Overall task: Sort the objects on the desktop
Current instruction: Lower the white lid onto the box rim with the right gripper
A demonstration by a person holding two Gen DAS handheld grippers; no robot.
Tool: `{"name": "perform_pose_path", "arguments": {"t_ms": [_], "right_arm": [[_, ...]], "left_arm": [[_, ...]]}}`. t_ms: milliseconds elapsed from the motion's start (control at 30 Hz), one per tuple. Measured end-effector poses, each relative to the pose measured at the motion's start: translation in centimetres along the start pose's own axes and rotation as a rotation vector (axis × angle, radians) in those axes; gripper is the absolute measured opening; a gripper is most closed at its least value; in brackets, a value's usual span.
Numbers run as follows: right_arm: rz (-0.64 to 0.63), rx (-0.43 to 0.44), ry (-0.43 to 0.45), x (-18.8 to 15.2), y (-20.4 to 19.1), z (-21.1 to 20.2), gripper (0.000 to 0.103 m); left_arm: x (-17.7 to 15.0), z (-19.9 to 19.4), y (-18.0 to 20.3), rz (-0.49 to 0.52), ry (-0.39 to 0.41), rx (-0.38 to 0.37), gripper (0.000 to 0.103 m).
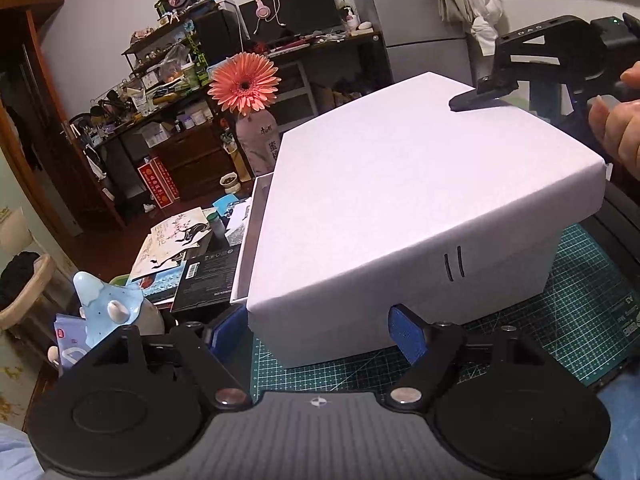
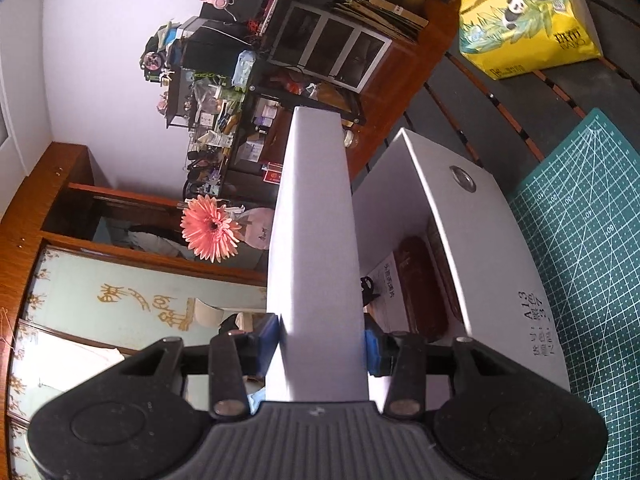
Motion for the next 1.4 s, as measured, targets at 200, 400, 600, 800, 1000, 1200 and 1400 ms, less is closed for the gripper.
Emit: {"name": "perform_pose_path", "arguments": {"t_ms": [200,400,600,800,1000,1200,1400], "right_arm": [[0.028,0.045,0.002,-0.1,1.4,0.1,0.041],[-0.012,0.038,0.03,-0.3,1.5,-0.2,0.042],[-0.014,0.044,0.031,-0.3,1.9,-0.3,0.043],[-0.037,0.052,0.046,-0.4,2.2,-0.4,0.043],[-0.029,0.059,0.068,-0.5,2.6,-0.5,0.043],[-0.019,0.059,0.069,-0.6,2.8,-0.7,0.043],[-0.012,0.051,0.07,-0.4,2.9,-0.8,0.044]], "left_arm": [[-0.2,0.4,0.2,0.002,-0.014,0.004,0.077],[-0.3,0.3,0.2,0.01,-0.008,0.003,0.077],[-0.3,0.4,0.5,0.021,-0.013,-0.003,0.077],[-0.4,-0.4,0.6,0.041,0.006,-0.003,0.078],[-0.2,-0.8,-0.1,0.06,-0.01,-0.021,0.081],[1.0,-1.9,-2.4,-0.002,0.007,-0.081,0.081],[3.2,-2.2,-4.3,-0.11,0.018,-0.159,0.084]]}}
Point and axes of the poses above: each gripper's, at about its wrist camera, not at the fingertips, and z roughly the way its jaws point, y to its right, x to its top, the point moved 1 cm from there along z, roughly the way its jaws point, and after that the axes turned 1 degree about x, right-handed, at the moved point
